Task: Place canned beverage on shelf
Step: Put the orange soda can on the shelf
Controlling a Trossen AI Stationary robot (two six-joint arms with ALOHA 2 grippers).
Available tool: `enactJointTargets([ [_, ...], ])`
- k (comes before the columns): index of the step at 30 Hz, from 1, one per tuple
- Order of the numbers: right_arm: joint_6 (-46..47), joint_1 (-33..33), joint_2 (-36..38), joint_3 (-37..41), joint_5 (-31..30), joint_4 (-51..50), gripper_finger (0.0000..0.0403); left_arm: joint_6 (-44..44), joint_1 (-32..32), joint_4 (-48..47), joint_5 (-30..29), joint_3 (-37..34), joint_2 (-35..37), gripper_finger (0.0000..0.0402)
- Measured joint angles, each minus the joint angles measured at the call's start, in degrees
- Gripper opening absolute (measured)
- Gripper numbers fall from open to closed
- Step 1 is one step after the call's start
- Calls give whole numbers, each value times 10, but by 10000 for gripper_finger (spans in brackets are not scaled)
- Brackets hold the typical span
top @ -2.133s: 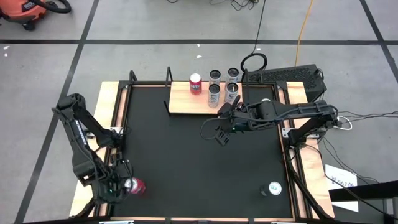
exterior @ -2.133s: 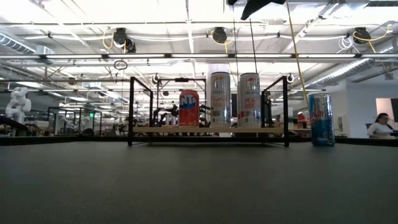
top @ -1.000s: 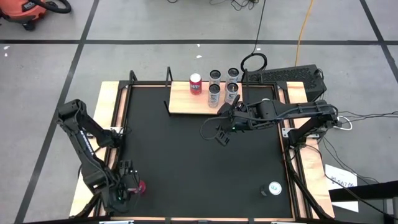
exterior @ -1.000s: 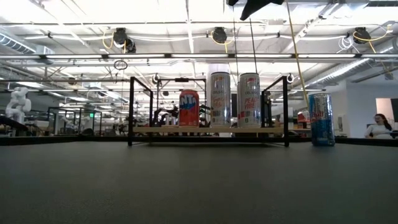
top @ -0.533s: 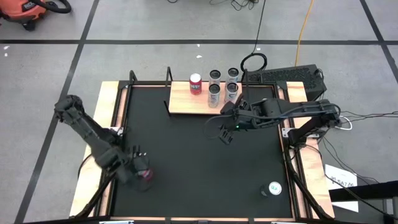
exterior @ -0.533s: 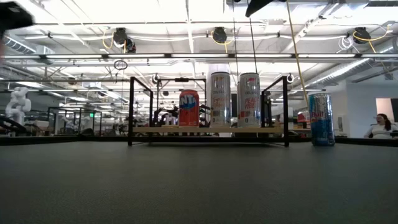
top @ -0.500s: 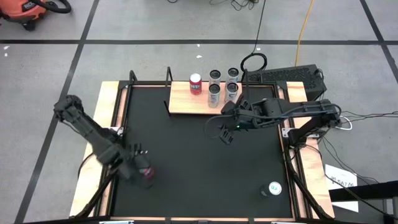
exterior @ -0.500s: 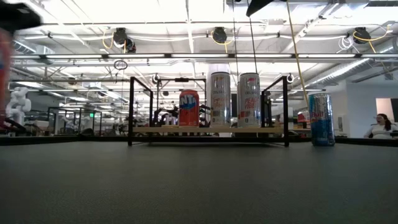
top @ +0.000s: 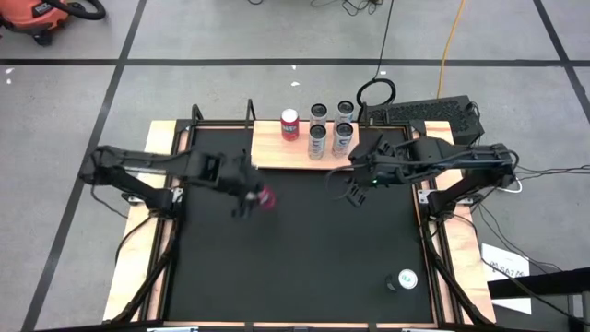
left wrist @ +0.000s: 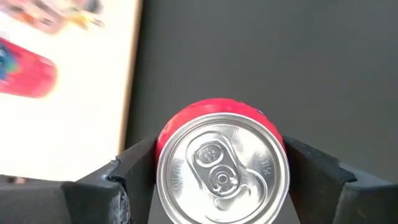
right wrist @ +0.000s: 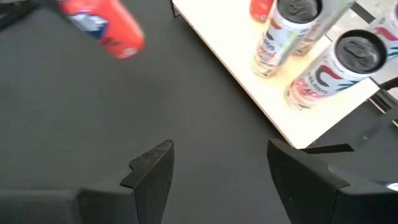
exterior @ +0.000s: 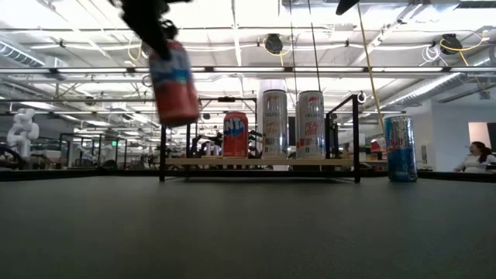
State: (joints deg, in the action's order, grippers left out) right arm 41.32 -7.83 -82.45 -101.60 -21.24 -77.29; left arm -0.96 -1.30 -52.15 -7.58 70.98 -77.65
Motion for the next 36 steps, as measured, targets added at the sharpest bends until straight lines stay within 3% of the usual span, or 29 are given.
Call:
enactJointTargets([
  [8,9,7,26,0,-16,-34,247,-122,135,17,12,99,-117,273],
  [14,17,13,39,0,-27,-56,247,-131,203,13,57,179,-199,273],
  [26,22,13,44,0,-30,-66,247,-158,261,8,63,221,-277,273],
  [36,30,13,43,0,-30,-68,247,-159,269,28,77,224,-287,274],
])
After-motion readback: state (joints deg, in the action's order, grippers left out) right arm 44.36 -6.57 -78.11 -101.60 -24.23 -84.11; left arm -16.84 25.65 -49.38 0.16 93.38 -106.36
